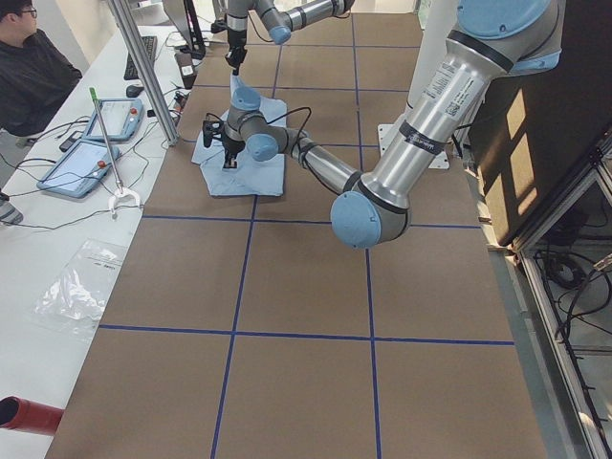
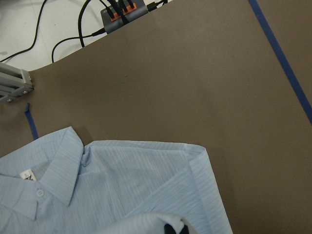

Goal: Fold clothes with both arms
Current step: 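Lay the hem beside the collar and open both grippers, raising them, then lower the right gripper to the folded shirt's side edge and grasp, then drag the shirt edge with the right gripper, rotating the folded shirt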

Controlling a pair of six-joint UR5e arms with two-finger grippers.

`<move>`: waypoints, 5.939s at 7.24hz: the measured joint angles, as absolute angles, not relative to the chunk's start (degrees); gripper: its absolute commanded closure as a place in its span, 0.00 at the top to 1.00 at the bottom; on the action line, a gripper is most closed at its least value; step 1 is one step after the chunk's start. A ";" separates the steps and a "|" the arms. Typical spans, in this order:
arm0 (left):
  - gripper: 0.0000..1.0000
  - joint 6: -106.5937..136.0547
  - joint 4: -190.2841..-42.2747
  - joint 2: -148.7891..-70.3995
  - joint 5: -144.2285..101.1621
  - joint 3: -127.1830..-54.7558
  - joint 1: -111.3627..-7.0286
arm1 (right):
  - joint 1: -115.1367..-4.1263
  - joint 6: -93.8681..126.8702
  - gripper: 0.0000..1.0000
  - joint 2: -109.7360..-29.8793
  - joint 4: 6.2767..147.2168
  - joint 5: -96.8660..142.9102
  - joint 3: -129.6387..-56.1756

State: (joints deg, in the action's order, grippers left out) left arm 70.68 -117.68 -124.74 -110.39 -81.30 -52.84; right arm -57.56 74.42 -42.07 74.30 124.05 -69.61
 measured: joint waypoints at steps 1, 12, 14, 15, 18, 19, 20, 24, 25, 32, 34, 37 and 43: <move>0.00 70.95 -120.32 -126.06 -110.39 -77.79 -52.94 | -57.38 74.24 0.00 -40.92 73.41 124.03 -66.67; 1.00 72.28 -130.58 -128.96 -110.47 -68.74 -53.89 | -53.72 70.91 1.00 -42.43 67.81 121.58 -65.87; 1.00 72.30 -130.22 -126.99 -110.48 -72.49 -54.02 | -50.25 71.23 1.00 -49.69 67.96 121.64 -73.18; 1.00 72.32 -130.20 -126.40 -110.48 -73.40 -54.03 | -48.32 71.39 0.99 -52.87 68.13 121.66 -75.78; 1.00 72.32 -130.27 -126.03 -110.48 -73.88 -54.02 | -45.42 71.53 0.76 -57.24 68.22 121.38 -77.55; 1.00 72.28 -130.36 -125.89 -110.48 -73.91 -54.04 | -45.20 71.54 0.65 -57.36 68.26 121.45 -77.54; 1.00 72.26 -130.45 -125.74 -110.48 -73.91 -54.05 | -45.14 71.54 0.56 -57.35 68.28 121.53 -77.53; 1.00 72.25 -130.91 -125.15 -110.39 -73.91 -54.04 | -45.47 71.52 0.40 -57.36 68.39 121.86 -77.96; 1.00 72.25 -130.94 -125.11 -110.39 -73.89 -54.03 | -45.75 71.49 0.40 -57.34 68.40 122.24 -78.00; 1.00 72.25 -130.95 -125.07 -110.39 -73.86 -53.98 | -46.68 71.38 0.00 -57.27 68.43 123.22 -78.14; 1.00 72.25 -130.82 -125.12 -110.39 -73.93 -53.97 | -46.92 71.39 0.00 -59.15 68.61 123.34 -81.18; 1.00 72.30 -130.70 -125.21 -110.39 -74.02 -53.97 | -46.98 71.14 0.00 -69.32 68.72 125.40 -94.82; 1.00 72.60 -130.94 -125.19 -110.39 -73.99 -53.85 | -31.90 72.05 0.00 -97.91 68.51 127.03 -125.19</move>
